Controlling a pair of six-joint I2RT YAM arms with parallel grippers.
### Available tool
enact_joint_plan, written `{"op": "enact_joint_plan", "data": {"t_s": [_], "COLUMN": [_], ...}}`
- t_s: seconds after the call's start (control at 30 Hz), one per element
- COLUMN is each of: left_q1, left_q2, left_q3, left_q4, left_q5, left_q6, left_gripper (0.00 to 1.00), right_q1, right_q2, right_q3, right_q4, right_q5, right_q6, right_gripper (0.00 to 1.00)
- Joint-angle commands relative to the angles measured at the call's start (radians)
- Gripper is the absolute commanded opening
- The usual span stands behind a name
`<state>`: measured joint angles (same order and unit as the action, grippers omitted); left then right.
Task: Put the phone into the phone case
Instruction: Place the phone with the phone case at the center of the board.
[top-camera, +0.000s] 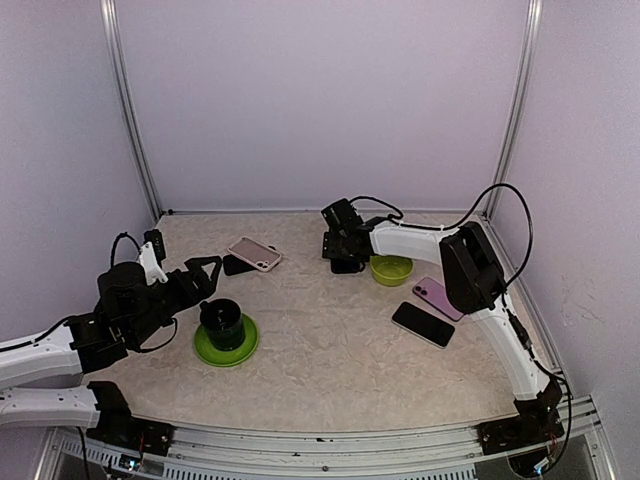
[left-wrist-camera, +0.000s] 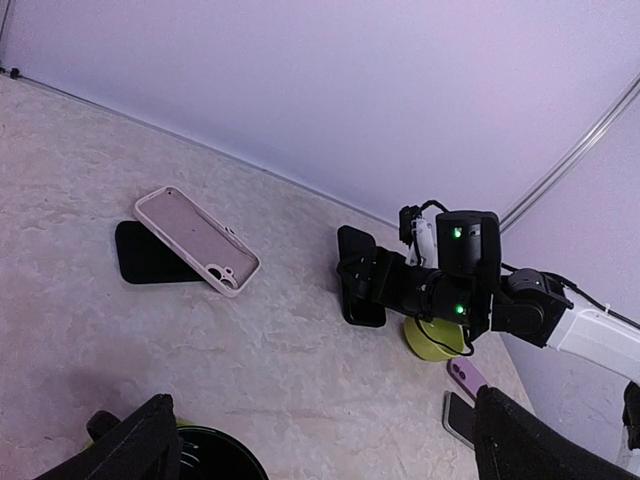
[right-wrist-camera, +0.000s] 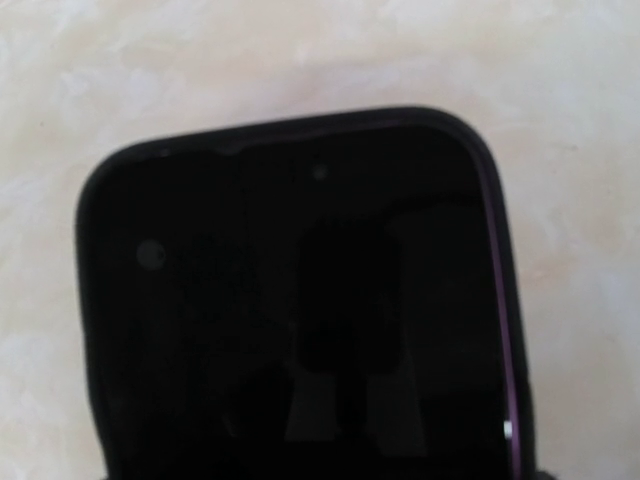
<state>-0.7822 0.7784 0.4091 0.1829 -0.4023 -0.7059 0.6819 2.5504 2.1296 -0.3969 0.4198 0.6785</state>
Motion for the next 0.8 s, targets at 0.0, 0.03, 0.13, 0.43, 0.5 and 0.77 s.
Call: {"op": "enact_joint_plan", "data": {"t_s": [0.0,0.03,0.13,0.43,0.5,0.77], "left_q1": [-0.005,-0.005,-0.005,-0.005,-0.005,-0.005], "left_q2": [-0.01,-0.011,-0.011,-0.018,-0.015,0.002], "left_q3": [-0.006,-0.006,-0.003,0.0,0.003,0.003], "left_q4": [0.009,0.009,0.007,0.003,0.002,0.013], "left_q5": [-0.017,-0.018,-0.016,-0.021,-0.021,-0.019], "left_q6": [0.009,0.009,0.012,0.02,0.021,0.02], "left_gripper": [0.99,0.99,0.99,0.99,0.99,0.99], "right_q1": [-0.016,-0.018,-0.019,-0.021,-0.021,-0.019], "right_q2": [0.025,0.026,0.03,0.022,0.017,-0.018], "right_q3": [0.028,0.031,0.039,0.053,0.053,0.06], "right_q4": [0.026,0.025,0.023,0.04,0.054,0.081], "right_q5": [0.017,0.017,0.026,0.032,0.022,0.024], "right_q6": [0.003,0.005,0.008,-0.031,-0.047,-0.092], "right_gripper": [0.78,0.78,0.79,0.84,0.85,0.88]}}
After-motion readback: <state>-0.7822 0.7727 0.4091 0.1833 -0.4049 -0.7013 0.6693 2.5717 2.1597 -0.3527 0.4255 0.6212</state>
